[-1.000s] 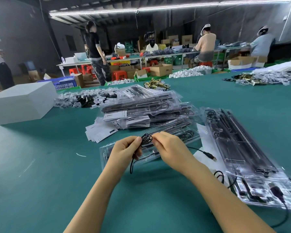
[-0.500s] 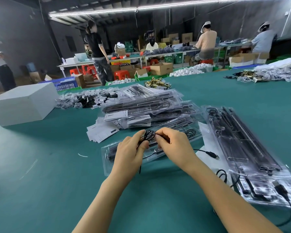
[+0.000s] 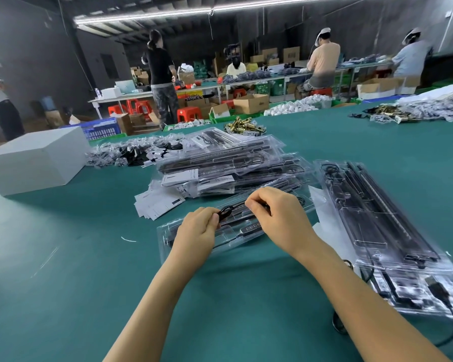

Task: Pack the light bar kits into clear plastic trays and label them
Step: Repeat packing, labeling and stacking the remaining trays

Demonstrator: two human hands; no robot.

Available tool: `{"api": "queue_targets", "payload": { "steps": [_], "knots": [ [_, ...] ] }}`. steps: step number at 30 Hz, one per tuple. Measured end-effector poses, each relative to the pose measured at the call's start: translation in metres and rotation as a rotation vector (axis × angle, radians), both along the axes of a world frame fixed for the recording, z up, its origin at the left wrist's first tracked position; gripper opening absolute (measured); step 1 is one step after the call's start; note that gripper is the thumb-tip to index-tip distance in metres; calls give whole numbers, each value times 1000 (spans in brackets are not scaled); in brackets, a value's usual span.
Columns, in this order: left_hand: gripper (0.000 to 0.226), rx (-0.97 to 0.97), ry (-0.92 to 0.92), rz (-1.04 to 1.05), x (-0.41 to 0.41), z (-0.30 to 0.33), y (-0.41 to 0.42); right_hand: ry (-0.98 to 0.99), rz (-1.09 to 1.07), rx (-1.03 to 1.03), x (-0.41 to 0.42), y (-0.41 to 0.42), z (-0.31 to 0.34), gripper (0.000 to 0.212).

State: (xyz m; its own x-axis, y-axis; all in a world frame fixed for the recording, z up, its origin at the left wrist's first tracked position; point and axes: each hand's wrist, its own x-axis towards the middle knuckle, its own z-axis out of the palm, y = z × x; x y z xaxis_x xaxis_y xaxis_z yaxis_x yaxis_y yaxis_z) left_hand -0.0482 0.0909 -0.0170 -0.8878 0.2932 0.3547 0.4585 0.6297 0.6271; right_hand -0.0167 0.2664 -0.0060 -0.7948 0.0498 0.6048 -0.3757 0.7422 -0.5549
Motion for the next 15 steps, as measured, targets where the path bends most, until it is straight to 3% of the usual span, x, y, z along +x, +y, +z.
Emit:
{"api": "queue_targets", "payload": {
  "steps": [3,10,12,15],
  "knots": [
    [34,-123,78,-16,3,2,1,46,-34,-36,-1,-4,-2,14],
    [32,-208,97,-64,7,3,5,108,-31,-171,-3,-8,-5,13],
    [31,-91,-27,-65,9,4,6,138,-32,-203,-3,-10,-6,12],
    [30,235,-279,-104,11,6,6,101,-20,-263,-5,-10,-6,15]
  ]
}}
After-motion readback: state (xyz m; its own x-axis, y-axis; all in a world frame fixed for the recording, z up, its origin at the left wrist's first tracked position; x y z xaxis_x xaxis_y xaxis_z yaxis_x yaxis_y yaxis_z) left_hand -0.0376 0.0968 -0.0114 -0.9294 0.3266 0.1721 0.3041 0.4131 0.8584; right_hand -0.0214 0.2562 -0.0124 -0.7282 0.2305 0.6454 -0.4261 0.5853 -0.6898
